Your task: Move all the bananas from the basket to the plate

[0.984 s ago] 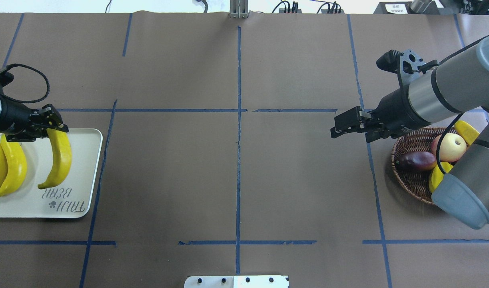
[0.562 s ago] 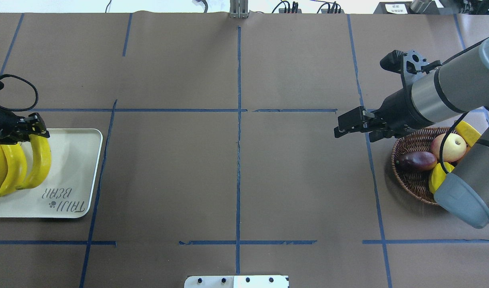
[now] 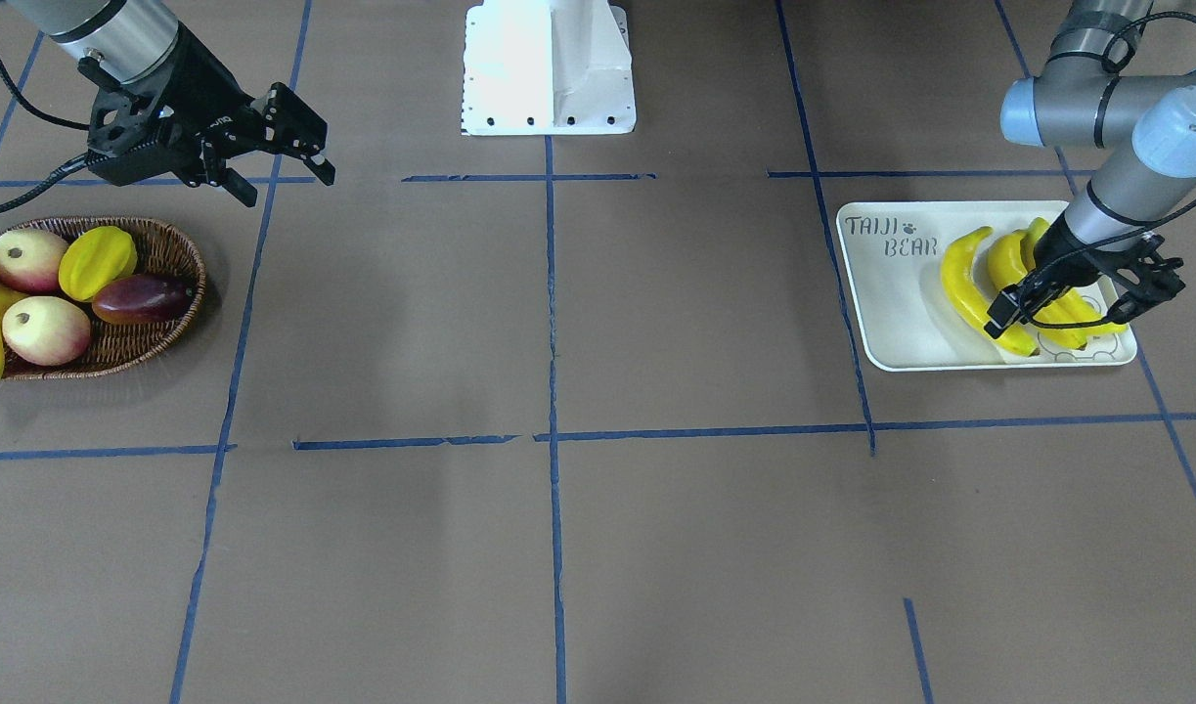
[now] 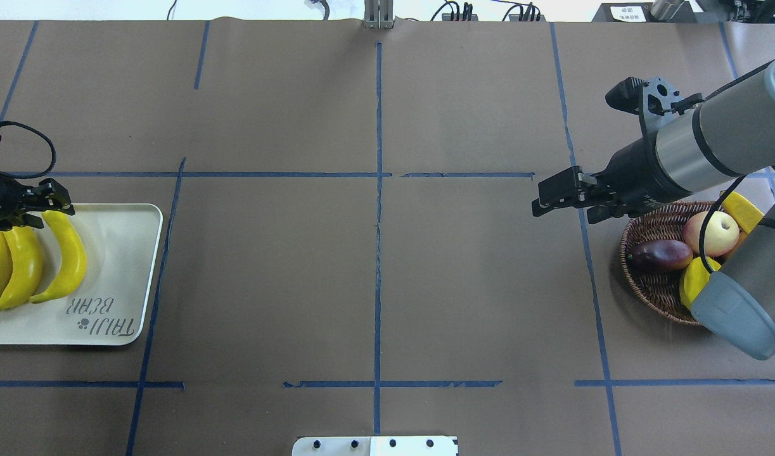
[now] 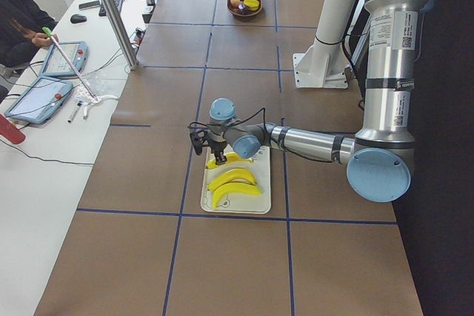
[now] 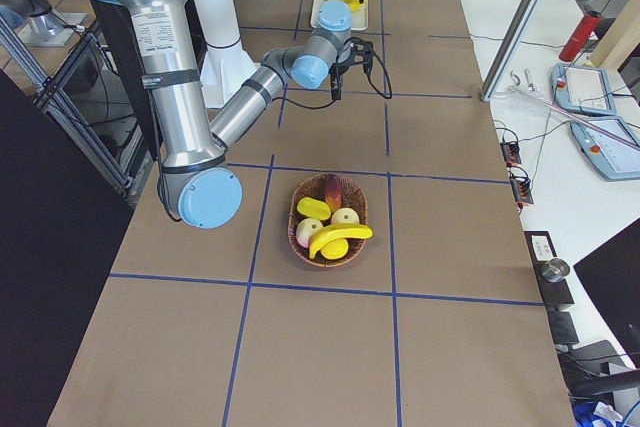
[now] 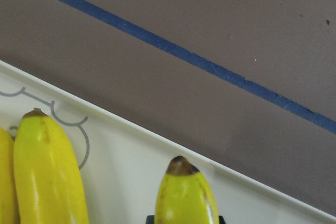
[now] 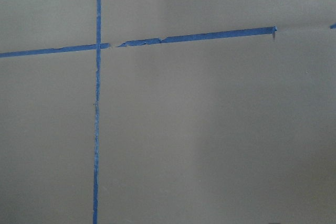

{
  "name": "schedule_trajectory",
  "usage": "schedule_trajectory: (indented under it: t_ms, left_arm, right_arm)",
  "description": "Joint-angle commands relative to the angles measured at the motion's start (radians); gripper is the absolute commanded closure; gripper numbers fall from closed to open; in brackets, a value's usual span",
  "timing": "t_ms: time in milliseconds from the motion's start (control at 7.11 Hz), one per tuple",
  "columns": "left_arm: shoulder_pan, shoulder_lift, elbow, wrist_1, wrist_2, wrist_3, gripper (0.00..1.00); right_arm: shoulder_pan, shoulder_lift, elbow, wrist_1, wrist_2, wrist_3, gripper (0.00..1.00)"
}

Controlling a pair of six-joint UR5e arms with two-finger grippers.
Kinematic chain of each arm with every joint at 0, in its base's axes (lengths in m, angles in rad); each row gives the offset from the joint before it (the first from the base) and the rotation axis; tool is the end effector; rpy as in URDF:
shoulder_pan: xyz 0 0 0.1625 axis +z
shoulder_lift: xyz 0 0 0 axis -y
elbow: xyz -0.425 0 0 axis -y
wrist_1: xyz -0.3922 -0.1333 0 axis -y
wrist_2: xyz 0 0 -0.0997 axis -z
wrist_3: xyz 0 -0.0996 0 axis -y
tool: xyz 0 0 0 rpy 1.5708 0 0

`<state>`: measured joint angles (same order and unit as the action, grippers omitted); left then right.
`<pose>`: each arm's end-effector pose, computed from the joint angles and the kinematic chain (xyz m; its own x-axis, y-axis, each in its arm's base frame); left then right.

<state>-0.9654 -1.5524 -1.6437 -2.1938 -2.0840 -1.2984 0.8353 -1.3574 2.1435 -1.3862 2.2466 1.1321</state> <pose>0.2242 -0.4722 0.5712 0.5727 -0.4156 -0.7067 0.4020 0.8936 -0.1998 -0.2745 -0.4092 0.2619 0.4416 -0.0059 0.8972 -0.0492 0.9983 0.0307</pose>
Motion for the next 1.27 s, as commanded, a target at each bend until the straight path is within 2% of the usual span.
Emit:
schedule_trajectory:
  t_ms: [0,141,281,703,984,1125]
  left_arm:
    - [0.000,0.000,-0.017,-0.001,0.004,-0.001,0.00]
    - [0.000,-0.009,-0.028,0.000,-0.002,-0.002,0.00]
    - [0.000,-0.011,-0.063,0.006,-0.005,-0.010,0.00]
    - [0.005,-0.064,-0.212,0.211,-0.022,-0.018,0.00]
    - [0.023,-0.144,-0.226,0.227,-0.024,-0.134,0.00]
    - [0.034,-0.149,-0.228,0.226,-0.025,-0.147,0.00]
  right_arm:
    - [0.019,-0.011,0.001,-0.001,0.005,0.000,0.00]
    - [0.049,-0.044,-0.002,0.004,0.005,-0.023,0.00]
    - [0.083,-0.104,-0.002,0.001,0.007,-0.151,0.00]
    - [0.238,-0.260,-0.051,0.007,0.004,-0.475,0.00]
    - [0.295,-0.377,-0.080,0.010,-0.013,-0.711,0.00]
    - [0.298,-0.390,-0.123,0.012,-0.036,-0.772,0.00]
